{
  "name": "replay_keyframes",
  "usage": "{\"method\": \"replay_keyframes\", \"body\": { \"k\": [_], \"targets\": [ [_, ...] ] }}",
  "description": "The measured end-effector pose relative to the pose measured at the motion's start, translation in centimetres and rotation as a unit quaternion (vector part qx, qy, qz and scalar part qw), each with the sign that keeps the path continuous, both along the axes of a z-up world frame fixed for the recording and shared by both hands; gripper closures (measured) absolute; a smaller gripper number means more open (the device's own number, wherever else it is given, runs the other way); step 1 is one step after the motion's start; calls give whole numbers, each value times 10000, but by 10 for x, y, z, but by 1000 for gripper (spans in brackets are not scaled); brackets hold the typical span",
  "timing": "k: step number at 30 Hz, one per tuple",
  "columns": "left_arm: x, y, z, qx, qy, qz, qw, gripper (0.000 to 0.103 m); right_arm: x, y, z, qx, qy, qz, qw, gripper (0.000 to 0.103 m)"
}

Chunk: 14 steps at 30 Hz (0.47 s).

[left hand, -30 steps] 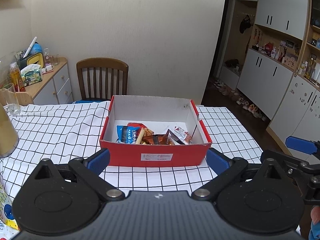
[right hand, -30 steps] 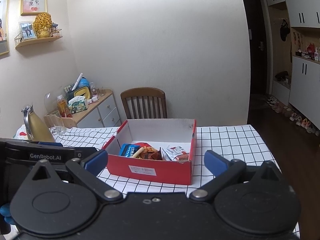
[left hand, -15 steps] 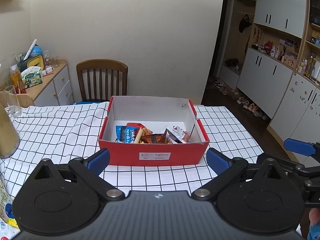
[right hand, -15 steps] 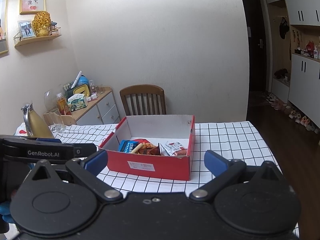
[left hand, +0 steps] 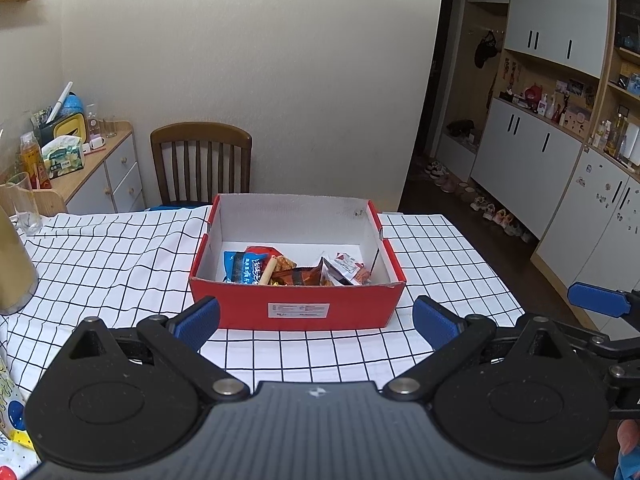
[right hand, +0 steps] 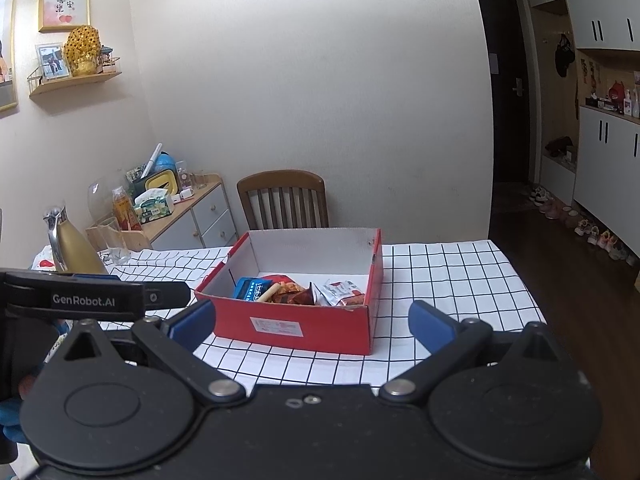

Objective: Organize snacks

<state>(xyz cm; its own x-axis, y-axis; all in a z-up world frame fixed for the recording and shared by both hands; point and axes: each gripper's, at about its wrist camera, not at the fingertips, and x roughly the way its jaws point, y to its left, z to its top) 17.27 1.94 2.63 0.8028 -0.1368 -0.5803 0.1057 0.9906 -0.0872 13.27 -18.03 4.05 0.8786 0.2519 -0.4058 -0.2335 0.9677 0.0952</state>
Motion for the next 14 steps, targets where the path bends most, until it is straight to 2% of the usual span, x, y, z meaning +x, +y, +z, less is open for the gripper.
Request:
{"method": "replay_keyframes", "body": {
  "k": [14],
  "targets": [
    [-16, -15, 0, 93, -14, 250, 9996, 0, -12, -21, -4, 35, 94, 18, 9999, 0]
  ]
}}
